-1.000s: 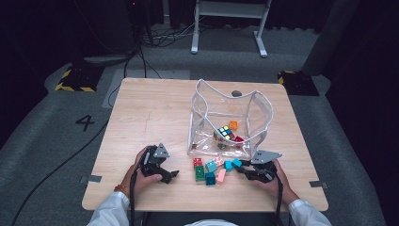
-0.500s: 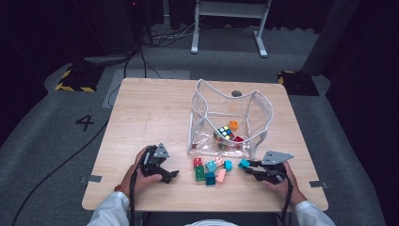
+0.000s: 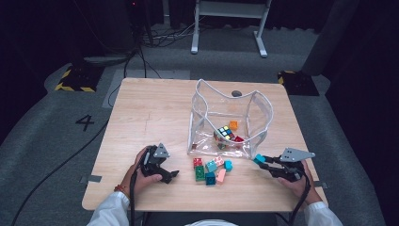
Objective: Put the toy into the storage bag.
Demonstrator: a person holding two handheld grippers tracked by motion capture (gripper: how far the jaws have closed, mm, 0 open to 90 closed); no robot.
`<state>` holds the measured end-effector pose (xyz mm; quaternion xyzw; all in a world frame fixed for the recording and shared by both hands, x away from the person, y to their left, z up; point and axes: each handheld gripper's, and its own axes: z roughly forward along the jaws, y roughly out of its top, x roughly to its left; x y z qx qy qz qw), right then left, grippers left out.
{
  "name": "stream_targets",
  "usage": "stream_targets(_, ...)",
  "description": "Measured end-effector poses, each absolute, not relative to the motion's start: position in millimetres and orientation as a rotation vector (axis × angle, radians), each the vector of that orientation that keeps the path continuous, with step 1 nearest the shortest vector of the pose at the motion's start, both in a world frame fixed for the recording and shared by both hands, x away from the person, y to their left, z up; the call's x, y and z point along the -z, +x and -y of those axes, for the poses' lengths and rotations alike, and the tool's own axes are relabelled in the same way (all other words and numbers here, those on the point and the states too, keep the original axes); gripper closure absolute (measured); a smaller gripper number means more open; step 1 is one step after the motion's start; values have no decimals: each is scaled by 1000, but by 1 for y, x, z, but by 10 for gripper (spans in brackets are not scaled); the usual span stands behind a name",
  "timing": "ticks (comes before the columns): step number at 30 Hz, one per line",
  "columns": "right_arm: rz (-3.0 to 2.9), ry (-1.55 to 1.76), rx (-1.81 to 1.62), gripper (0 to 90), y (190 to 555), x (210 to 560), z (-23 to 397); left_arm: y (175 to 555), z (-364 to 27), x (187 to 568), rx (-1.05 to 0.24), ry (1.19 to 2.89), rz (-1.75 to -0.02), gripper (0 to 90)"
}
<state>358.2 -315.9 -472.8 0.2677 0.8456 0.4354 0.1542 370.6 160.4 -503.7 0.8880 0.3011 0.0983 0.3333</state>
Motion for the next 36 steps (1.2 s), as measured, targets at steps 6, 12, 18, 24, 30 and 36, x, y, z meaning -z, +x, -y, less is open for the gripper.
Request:
stream_targets(6, -2376, 773, -1261, 678, 361, 457, 332, 371, -160, 504, -252, 2318, -786, 1)
stream_targets(12, -2327, 770, -1259, 678, 369, 435, 342, 371, -160, 504, -254, 2319, -786, 1)
stream_targets(18, -2255, 790, -1262, 678, 377, 415, 351, 371, -160, 504, -251, 2318, -786, 1)
stream_targets(24, -2221, 761, -1254, 678, 385, 394, 353, 371, -160, 504, -256, 2319, -786, 1)
stream_targets(30, -2183, 755, -1269, 678, 395, 369, 356, 371, -160, 504, -251, 2317, -787, 1)
stream_targets(36, -2148, 728, -1286, 678, 402, 345, 355, 371, -160, 504, -254, 2317, -787, 1)
